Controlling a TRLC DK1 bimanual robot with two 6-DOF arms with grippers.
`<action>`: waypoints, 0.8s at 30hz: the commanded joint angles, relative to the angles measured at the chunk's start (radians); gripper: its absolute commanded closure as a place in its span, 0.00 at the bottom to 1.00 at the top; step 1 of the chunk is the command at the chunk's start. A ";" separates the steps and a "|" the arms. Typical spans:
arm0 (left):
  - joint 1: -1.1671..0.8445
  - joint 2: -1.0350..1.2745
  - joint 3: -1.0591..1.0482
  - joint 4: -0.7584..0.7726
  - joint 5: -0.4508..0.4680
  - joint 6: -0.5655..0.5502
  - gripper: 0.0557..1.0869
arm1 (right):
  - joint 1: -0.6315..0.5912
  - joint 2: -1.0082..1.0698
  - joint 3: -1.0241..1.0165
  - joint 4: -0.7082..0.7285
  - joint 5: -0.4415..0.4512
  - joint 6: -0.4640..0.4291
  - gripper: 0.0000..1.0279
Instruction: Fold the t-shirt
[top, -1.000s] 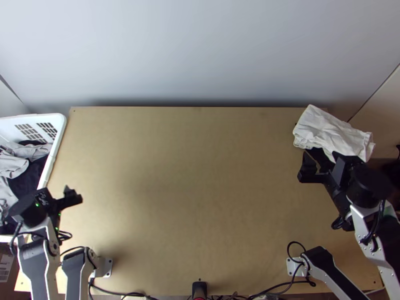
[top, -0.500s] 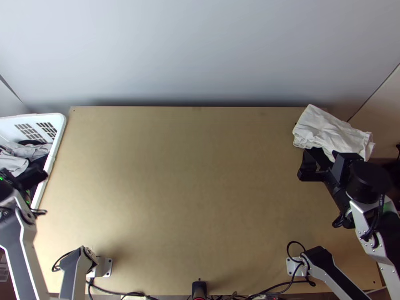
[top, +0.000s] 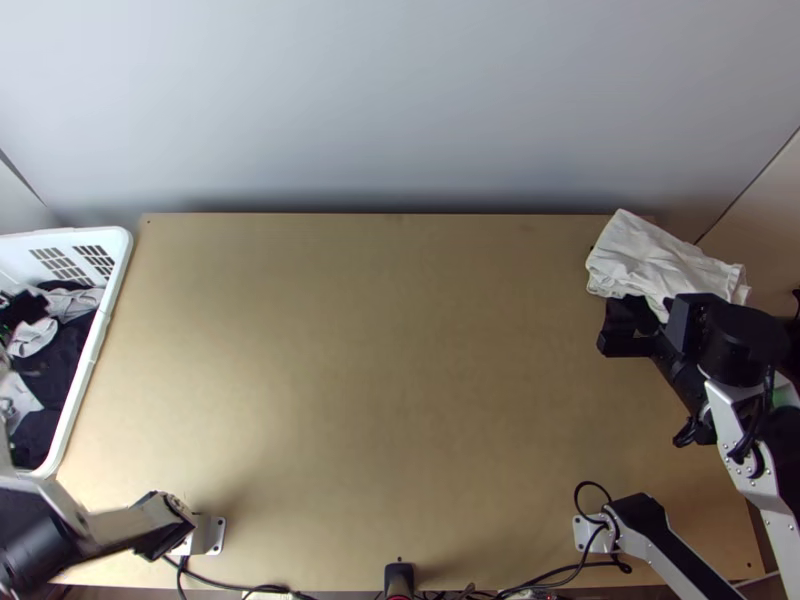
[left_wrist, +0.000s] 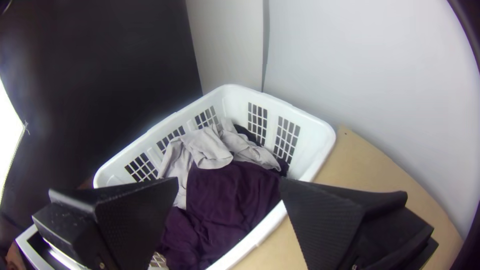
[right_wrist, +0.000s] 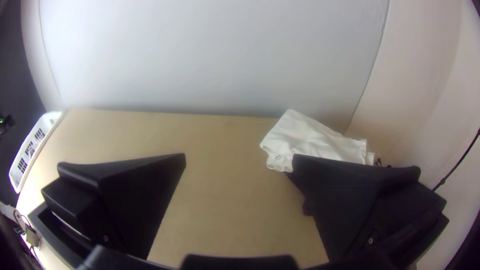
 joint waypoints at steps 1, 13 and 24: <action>0.079 0.351 0.235 -0.003 0.003 0.017 0.05 | -0.046 0.016 0.011 -0.057 -0.115 -0.023 0.03; 0.111 0.779 0.465 0.010 -0.015 0.031 0.05 | -0.063 0.054 -0.014 -0.094 -0.136 -0.089 0.03; 0.128 1.094 0.774 0.040 -0.046 -0.024 0.05 | -0.080 0.056 -0.023 -0.171 -0.133 -0.132 0.04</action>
